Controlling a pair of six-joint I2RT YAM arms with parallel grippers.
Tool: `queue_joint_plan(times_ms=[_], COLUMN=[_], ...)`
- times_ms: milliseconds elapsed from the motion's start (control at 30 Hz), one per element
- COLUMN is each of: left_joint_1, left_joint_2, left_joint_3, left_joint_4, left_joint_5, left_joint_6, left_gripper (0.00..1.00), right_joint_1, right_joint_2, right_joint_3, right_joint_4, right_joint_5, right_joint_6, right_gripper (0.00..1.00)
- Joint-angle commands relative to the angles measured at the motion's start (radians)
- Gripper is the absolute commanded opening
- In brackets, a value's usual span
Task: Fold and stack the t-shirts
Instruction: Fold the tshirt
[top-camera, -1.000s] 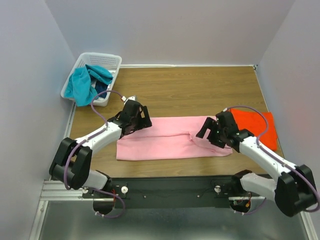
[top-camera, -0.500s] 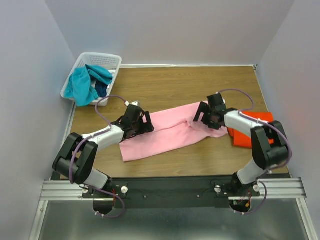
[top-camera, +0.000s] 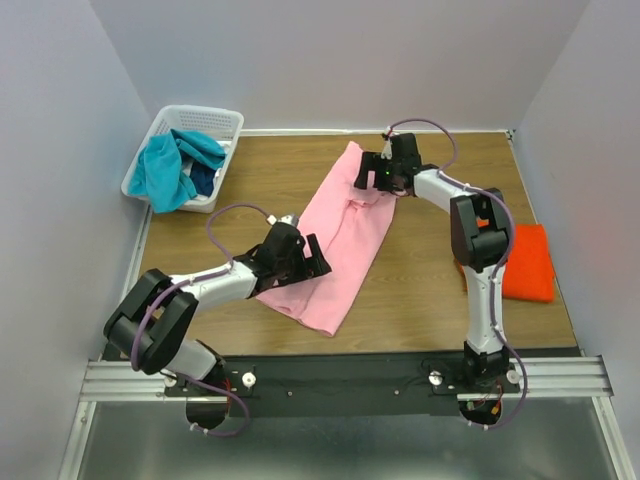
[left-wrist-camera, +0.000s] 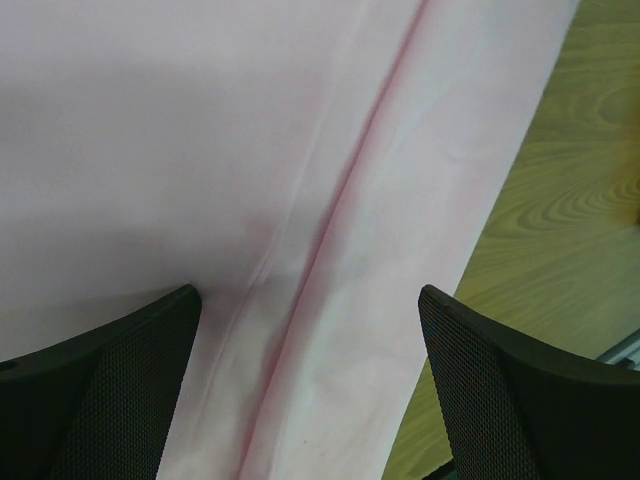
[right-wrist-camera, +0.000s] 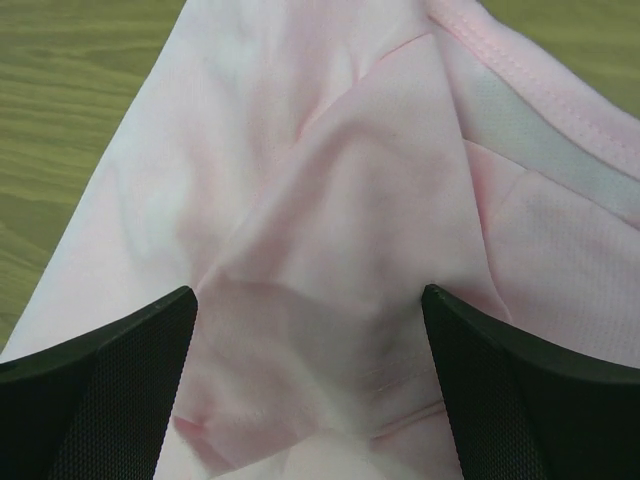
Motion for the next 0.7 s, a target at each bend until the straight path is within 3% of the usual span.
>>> queue_joint_plan(times_ms=[0, 400, 667], left_joint_1=[-0.066, -0.216, -0.225], left_joint_2=[0.019, 0.126, 0.103], left_joint_3=[-0.02, 0.088, 0.138], left_joint_4=[-0.004, 0.0, -0.06], left_joint_5=[0.037, 0.006, -0.056], left_joint_6=[-0.102, -0.171, -0.156], left_gripper=[0.98, 0.98, 0.98], right_joint_1=[0.0, 0.005, 0.006], right_joint_2=[0.128, 0.435, 0.4], right_joint_3=[0.122, 0.511, 0.539], right_joint_4=[-0.051, -0.057, -0.057], right_joint_5=[-0.225, -0.407, -0.396], right_joint_6=[-0.119, -0.142, -0.151], right_gripper=[1.0, 1.0, 1.0])
